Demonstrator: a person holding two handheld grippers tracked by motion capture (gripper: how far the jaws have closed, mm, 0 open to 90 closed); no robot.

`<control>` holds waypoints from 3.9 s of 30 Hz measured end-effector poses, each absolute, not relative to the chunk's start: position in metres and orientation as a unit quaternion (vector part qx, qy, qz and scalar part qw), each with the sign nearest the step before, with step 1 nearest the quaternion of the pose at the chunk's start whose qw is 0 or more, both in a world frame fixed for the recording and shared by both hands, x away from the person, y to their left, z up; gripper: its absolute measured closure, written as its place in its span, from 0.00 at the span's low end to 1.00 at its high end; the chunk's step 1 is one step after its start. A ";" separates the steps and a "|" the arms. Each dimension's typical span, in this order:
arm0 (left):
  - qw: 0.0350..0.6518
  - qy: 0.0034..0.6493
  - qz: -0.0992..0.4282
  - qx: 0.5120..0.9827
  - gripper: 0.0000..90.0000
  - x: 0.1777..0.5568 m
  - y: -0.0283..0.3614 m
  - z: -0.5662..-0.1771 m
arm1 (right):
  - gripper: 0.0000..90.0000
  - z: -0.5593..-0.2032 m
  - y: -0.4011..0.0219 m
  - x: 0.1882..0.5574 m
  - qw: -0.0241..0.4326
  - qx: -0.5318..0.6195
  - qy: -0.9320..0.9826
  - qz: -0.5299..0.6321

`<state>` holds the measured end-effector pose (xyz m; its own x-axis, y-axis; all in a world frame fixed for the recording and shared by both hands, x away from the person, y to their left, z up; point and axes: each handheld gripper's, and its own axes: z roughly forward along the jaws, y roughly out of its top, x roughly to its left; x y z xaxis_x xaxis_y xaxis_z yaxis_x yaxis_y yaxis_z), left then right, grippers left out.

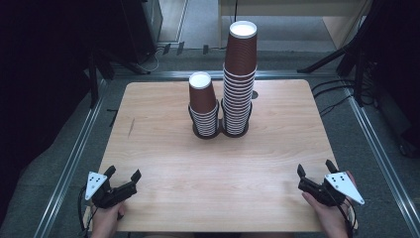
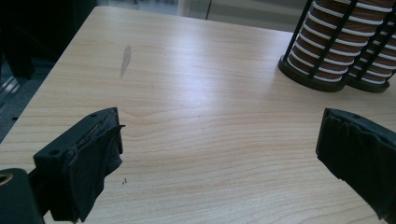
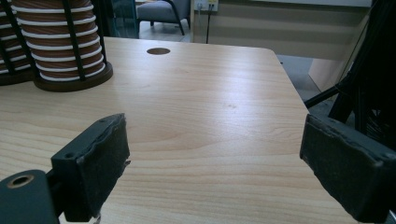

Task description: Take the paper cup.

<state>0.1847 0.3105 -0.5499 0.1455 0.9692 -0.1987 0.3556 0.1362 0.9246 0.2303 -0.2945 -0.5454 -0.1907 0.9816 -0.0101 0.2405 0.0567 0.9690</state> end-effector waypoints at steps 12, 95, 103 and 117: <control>0.490 0.576 0.311 0.575 0.01 0.185 0.311 -0.550 | 0.09 -0.522 -0.280 0.233 0.387 0.495 0.603 0.491; 0.498 0.568 0.303 0.581 0.01 0.185 0.312 -0.550 | 0.12 -0.343 -0.117 0.346 0.368 0.413 0.608 0.570; 0.501 0.568 0.301 0.580 0.01 0.185 0.312 -0.550 | 0.10 -0.329 -0.107 0.360 0.375 0.408 0.612 0.565; 0.503 0.566 0.296 0.582 0.01 0.184 0.313 -0.550 | 0.02 -0.318 -0.086 0.396 0.377 0.423 0.615 0.548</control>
